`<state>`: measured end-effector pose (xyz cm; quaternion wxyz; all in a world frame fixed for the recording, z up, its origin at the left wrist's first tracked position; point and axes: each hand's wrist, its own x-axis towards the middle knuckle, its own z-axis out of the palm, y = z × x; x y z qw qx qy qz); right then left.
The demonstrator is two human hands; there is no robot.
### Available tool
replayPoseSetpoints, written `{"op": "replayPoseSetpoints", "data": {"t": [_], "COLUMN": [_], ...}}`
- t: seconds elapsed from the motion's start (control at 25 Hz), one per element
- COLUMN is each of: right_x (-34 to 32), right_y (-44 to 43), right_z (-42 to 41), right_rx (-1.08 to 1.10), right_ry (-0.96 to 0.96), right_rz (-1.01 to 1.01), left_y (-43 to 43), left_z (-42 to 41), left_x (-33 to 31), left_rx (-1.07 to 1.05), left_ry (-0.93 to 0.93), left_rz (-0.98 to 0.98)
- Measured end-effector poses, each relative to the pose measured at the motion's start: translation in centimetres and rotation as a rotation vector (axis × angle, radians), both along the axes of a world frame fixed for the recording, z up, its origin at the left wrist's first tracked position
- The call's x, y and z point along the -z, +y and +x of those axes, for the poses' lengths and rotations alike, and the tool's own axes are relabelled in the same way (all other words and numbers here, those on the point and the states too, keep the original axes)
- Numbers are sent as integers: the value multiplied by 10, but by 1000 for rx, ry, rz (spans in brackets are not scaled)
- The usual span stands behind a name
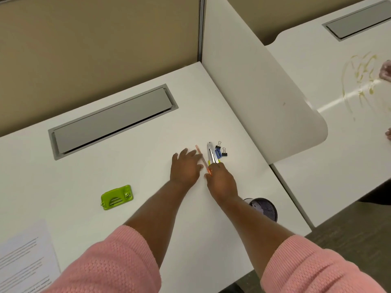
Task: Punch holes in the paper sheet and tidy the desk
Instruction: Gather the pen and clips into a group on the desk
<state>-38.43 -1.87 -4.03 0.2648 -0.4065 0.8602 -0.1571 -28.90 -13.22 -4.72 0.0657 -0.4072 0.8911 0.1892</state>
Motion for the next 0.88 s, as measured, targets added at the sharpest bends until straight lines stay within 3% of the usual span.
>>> {"op": "replayPoseSetpoints", "data": {"t": [0.16,0.4,0.88], "right_x": [-2,-15,-44], "right_y": [-1,5,39], "right_z": [-2,9,93], "right_rx": [-21,-96,-268], "right_ry": [55,285,325], "right_rz": [-20,-85,-92], "left_y": [7,12,52], "left_z": [-4,20,156], "left_x": [-2,-20,-48], "left_rx": [116,45,-100], "left_ry": [-60,-61,-48], "left_rz": [-9,-42,-132]}}
